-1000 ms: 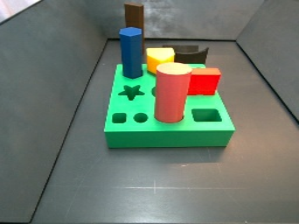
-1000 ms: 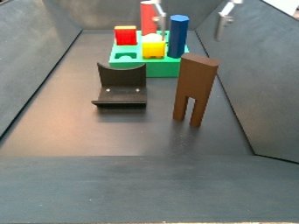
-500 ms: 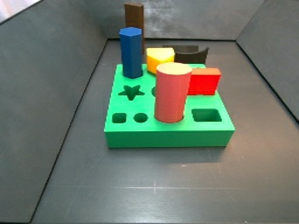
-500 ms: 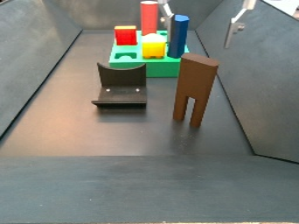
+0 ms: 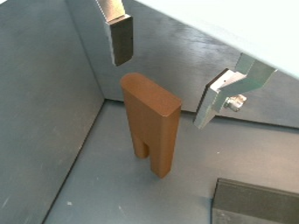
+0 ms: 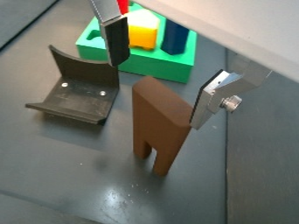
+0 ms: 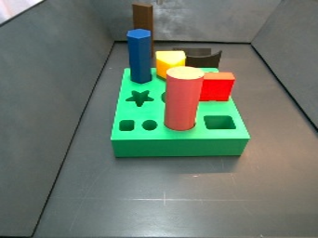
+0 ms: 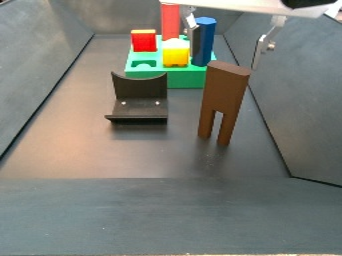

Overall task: Pick up the square-circle object. Move up. Rotate the square-circle object. Move to above the board. Insert the square-circle object.
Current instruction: Pick up the square-circle object.

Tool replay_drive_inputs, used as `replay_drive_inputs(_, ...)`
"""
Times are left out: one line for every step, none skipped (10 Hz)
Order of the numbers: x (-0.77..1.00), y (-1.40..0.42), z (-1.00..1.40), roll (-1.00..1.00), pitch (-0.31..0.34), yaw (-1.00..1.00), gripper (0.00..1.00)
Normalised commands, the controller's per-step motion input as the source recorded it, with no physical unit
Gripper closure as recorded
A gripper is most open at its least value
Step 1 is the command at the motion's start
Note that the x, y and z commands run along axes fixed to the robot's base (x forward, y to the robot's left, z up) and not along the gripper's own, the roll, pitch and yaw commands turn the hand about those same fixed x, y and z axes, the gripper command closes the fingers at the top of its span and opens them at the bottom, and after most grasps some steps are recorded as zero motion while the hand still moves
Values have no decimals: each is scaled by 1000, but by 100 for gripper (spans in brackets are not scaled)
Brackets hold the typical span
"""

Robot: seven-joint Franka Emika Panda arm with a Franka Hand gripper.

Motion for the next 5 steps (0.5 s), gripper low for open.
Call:
replay_drive_inputs(137, 29, -366, -219, 0, -246, 0)
replay_drive_inputs(80, 0, -400, -213, -3, -200, 0)
replay_drive_inputs(94, 20, -411, -204, 0, -194, 0)
replay_drive_inputs(0, 54, -397, -204, -21, -166, 0)
replay_drive_inputs(0, 43, -300, -180, -40, -129, 0)
